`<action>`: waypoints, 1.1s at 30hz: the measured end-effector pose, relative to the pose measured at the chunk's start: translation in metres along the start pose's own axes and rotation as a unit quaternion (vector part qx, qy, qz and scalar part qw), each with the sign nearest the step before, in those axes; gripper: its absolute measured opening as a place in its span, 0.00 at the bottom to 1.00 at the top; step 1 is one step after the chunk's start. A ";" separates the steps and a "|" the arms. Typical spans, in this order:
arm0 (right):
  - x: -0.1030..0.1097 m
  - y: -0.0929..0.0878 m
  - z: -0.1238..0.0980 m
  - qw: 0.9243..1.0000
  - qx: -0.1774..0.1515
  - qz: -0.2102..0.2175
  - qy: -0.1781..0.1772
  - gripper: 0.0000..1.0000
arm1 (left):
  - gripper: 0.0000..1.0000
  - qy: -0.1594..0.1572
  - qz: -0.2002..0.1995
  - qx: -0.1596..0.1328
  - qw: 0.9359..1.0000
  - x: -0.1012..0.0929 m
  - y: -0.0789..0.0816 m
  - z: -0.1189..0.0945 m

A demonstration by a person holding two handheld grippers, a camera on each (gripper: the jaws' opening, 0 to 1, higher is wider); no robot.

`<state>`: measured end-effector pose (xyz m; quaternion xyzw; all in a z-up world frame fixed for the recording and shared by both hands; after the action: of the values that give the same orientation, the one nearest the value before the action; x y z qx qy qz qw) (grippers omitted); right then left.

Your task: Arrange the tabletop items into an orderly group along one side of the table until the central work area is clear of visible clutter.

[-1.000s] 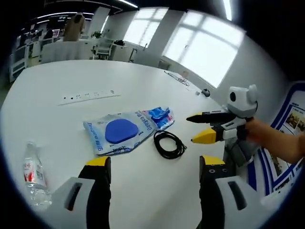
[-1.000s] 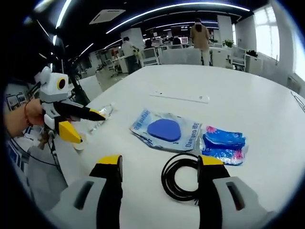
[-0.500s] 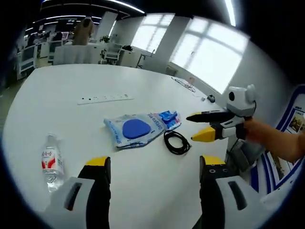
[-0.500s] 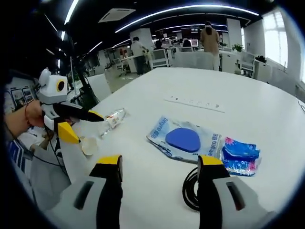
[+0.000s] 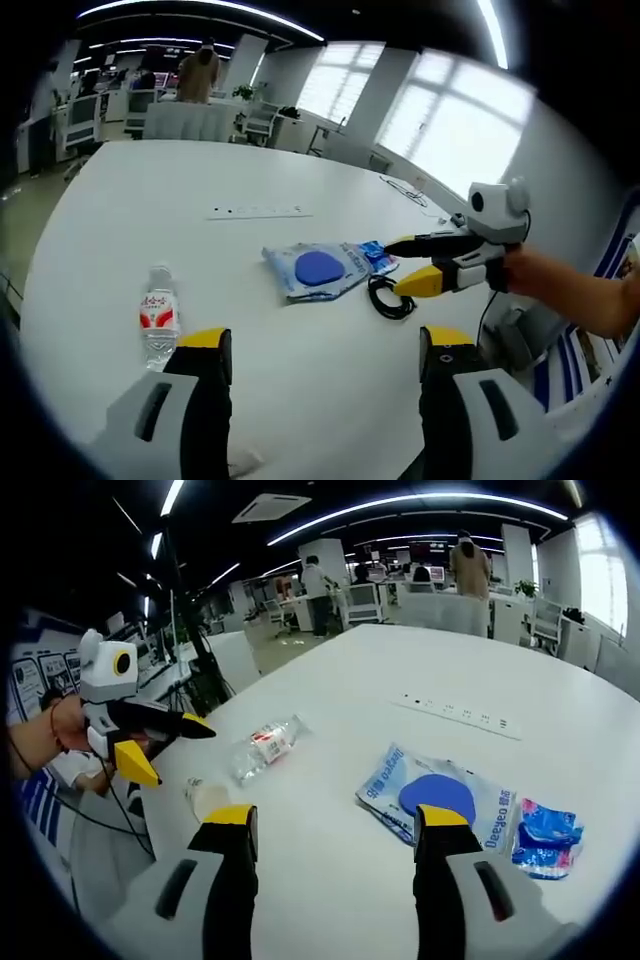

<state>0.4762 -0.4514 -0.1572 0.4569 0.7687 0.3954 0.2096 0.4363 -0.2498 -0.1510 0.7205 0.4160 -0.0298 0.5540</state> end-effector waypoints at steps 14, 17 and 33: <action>0.046 0.030 0.040 0.999 -0.001 -0.026 0.045 0.60 | 0.78 0.038 -0.018 -0.036 0.998 0.024 -0.007 -0.048; 0.054 0.032 0.048 0.998 0.001 -0.029 0.056 0.60 | 0.78 0.043 -0.023 -0.042 0.998 0.028 -0.009 -0.054; 0.086 0.045 0.102 0.994 0.022 -0.045 0.100 0.58 | 0.78 0.065 -0.051 -0.071 0.994 0.048 -0.028 -0.079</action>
<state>0.5280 -0.3218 -0.1790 0.3846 0.8141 0.4121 0.1397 0.4170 -0.1561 -0.1664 0.6581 0.4881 0.0186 0.5730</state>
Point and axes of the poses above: the point that each gripper's makers call its tool centre point, and the gripper's own axes: z roughly forward along the fingers, x roughly to its left, y roughly out of its top, the point moved 6 cm from there along -z, roughly backward along the fingers, and after that the axes turned 14 degrees about -y, right-handed, at the moved point
